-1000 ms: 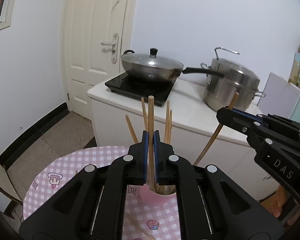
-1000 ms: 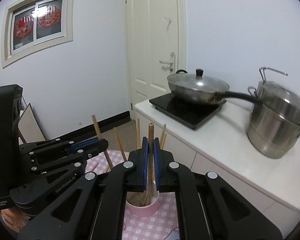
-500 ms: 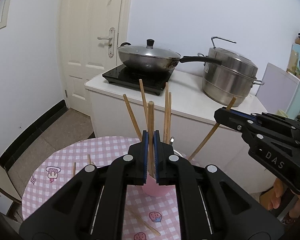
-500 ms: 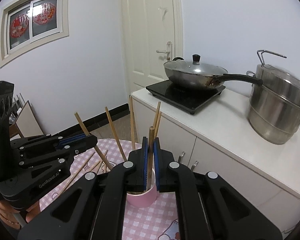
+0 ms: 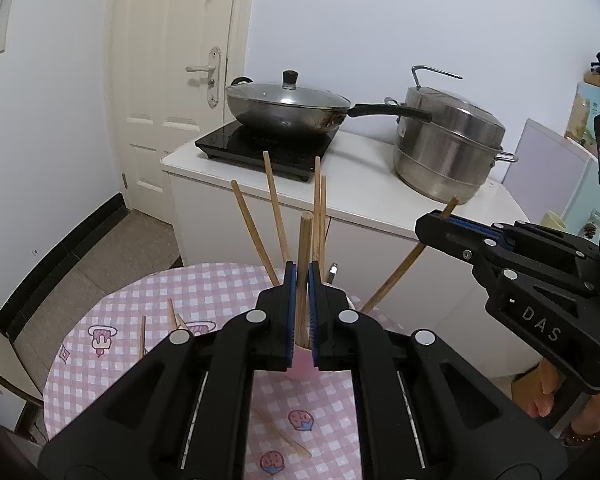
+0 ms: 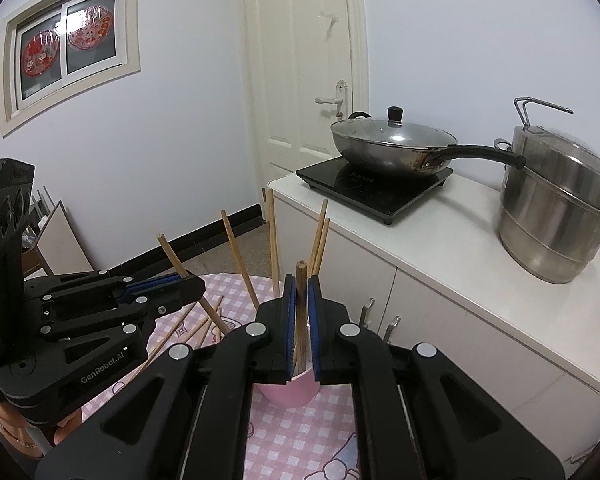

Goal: Organize utensils
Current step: 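Lower the chopstick into the pink cup and open the left tool while the right tool releases, then withdraw both open tools from the cup toward the remaining chopsticks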

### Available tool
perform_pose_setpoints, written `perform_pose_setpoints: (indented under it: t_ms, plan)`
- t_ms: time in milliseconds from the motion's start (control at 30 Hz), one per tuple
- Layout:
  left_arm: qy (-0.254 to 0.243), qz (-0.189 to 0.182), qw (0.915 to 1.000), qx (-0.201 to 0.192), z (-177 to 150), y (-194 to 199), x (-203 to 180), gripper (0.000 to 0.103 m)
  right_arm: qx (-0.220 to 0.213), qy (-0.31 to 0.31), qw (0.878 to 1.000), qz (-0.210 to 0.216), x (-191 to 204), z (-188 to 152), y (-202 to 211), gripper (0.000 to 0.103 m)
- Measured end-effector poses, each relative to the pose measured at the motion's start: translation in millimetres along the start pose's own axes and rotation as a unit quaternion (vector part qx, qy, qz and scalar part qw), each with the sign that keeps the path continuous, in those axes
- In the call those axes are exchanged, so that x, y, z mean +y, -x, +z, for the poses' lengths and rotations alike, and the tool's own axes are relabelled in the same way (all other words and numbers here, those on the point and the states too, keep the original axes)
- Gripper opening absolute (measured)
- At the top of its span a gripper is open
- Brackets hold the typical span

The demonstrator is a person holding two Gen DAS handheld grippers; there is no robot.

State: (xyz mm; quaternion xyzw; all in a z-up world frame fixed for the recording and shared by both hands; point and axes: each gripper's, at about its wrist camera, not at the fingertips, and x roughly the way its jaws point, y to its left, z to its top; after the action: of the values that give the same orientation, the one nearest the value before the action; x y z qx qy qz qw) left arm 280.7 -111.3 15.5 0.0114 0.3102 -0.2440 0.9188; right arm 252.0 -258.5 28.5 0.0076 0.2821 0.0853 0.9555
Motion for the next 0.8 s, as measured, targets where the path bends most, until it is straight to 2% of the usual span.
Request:
perform_pose_setpoints:
  t_ms: [100, 800]
  plan:
    - [0.001, -0.003, 1.0, 0.0, 0.6, 3.2, -0.7, 0.007, -0.002, 0.001, 1.0, 0.0, 1.1, -0.3, 4.0, 0.014]
    - [0.008, -0.027, 0.9996, -0.008, 2.4, 35.2, -3.6, 0.007, -0.019, 0.022, 1.0, 0.011, 22.6, 3.4, 33.2, 0.02]
